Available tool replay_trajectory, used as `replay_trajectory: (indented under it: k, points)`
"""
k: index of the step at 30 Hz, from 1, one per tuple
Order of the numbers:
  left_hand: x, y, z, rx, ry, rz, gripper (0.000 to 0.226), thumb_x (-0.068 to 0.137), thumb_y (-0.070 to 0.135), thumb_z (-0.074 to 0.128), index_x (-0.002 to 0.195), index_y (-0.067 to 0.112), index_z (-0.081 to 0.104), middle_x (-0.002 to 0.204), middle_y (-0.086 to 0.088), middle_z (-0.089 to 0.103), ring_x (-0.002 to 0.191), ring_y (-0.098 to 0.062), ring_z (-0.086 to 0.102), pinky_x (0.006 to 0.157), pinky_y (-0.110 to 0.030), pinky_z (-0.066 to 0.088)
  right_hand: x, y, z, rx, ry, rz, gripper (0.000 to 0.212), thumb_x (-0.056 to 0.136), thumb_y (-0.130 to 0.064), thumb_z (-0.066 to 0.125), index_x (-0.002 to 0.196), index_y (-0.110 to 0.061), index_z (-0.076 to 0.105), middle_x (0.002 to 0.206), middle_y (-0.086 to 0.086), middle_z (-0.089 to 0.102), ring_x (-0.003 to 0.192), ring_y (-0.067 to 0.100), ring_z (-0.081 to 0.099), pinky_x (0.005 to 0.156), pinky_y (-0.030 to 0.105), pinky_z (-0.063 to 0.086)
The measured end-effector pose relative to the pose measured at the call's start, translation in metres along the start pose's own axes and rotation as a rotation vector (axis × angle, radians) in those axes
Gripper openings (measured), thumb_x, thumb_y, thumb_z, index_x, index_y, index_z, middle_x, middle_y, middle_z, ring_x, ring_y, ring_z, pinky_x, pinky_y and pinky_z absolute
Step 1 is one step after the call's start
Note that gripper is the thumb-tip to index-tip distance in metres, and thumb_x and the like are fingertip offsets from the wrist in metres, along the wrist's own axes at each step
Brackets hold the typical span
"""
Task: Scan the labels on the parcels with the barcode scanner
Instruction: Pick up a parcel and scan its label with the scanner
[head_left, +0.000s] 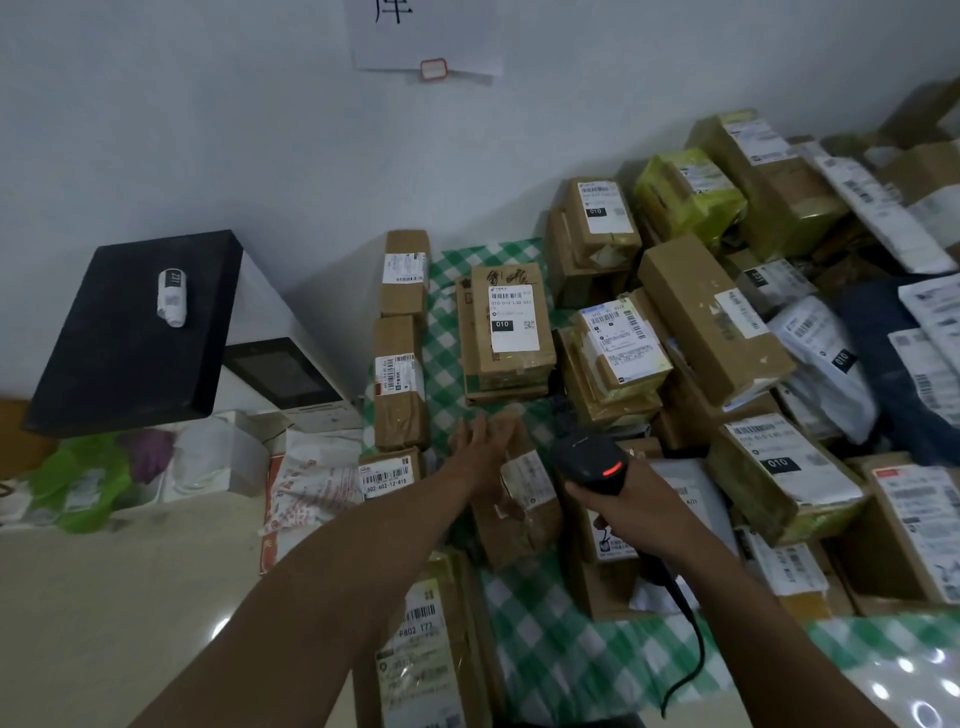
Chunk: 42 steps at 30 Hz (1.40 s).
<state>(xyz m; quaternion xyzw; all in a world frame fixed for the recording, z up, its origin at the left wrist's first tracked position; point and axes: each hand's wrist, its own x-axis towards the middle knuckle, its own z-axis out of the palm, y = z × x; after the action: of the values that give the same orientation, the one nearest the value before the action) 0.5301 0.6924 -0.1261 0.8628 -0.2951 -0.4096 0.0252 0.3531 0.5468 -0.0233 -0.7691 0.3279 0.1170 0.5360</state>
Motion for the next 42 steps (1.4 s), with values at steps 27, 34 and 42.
replay_trajectory:
  k: [27,34,42]
  points:
    - [0.051,0.024,-0.094,-1.027,0.413,-0.21,0.059,0.097,0.042,0.067,0.147,0.018,0.048,0.146,-0.004,0.057,0.134,-0.026,0.053,0.111,-0.037,0.04,0.031,-0.013,-0.023,0.087,0.013,0.026,0.026,0.092,-0.031,0.076,0.116,-0.031,0.066,0.087,-0.005,0.074,0.06,-0.003,0.067,0.051,0.013,0.046]
    - [0.029,0.028,-0.089,-1.159,0.465,-0.215,0.047,0.096,0.035,0.069,0.139,0.018,0.058,0.139,-0.005,0.062,0.128,-0.027,0.057,0.106,-0.037,0.044,0.022,-0.019,-0.025,0.145,0.032,0.019,0.03,0.093,-0.029,0.075,0.12,-0.03,0.064,0.092,-0.004,0.073,0.068,0.004,0.068,0.053,0.013,0.047]
    - [-0.064,0.04,-0.086,-1.318,0.535,0.004,0.04,0.098,0.036,0.067,0.136,0.027,0.06,0.119,0.012,0.066,0.111,-0.013,0.063,0.086,-0.025,0.051,0.004,-0.044,-0.035,0.331,0.197,-0.076,0.022,0.091,-0.032,0.078,0.108,-0.041,0.067,0.1,-0.011,0.075,0.095,0.01,0.069,0.089,0.042,0.057]
